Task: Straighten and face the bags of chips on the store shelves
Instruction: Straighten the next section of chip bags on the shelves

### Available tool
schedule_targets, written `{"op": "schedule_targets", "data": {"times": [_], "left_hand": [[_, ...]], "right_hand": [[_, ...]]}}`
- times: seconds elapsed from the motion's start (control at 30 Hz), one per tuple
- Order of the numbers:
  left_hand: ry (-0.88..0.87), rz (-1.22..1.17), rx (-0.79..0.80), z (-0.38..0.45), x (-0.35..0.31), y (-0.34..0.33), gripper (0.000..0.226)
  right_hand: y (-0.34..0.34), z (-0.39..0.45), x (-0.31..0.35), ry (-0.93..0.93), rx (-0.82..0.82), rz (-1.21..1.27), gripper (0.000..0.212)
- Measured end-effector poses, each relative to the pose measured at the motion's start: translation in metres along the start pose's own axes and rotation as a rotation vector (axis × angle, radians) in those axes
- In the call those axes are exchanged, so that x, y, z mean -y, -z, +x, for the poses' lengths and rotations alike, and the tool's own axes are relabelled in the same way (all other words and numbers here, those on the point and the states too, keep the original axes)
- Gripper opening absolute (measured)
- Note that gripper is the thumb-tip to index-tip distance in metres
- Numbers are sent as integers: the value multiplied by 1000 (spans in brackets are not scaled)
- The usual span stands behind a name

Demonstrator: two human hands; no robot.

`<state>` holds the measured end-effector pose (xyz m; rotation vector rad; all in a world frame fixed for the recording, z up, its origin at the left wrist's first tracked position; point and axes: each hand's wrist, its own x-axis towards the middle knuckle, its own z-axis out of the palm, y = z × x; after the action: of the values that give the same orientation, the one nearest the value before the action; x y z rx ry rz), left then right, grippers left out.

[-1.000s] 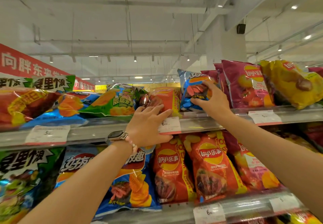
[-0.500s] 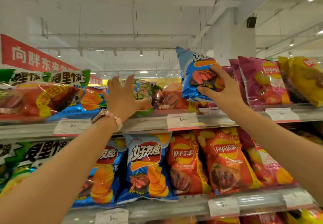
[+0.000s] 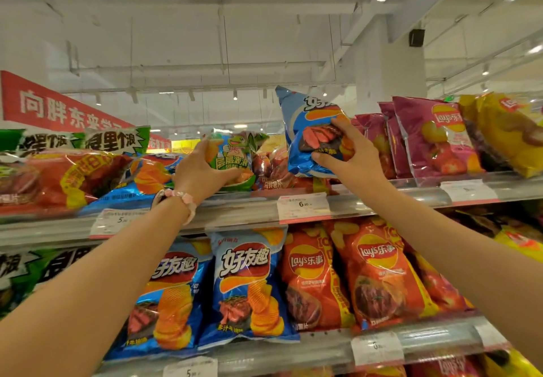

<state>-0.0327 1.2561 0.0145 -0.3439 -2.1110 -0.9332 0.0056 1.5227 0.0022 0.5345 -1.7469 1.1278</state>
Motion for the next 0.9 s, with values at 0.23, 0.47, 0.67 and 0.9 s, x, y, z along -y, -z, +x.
{"op": "schedule_targets", "data": {"times": [0.23, 0.47, 0.67, 0.9], "left_hand": [[-39, -222, -135, -8, -18, 22, 81], [-10, -203, -186, -29, -9, 69, 73], [43, -262, -227, -51, 9, 106, 94], [5, -302, -260, -55, 23, 132, 77]], "right_hand": [[3, 3, -9, -24, -72, 24, 69], [-23, 21, 5, -7, -29, -1, 73], [-83, 22, 38, 36, 89, -27, 71], [-142, 21, 57, -37, 162, -215, 75]]}}
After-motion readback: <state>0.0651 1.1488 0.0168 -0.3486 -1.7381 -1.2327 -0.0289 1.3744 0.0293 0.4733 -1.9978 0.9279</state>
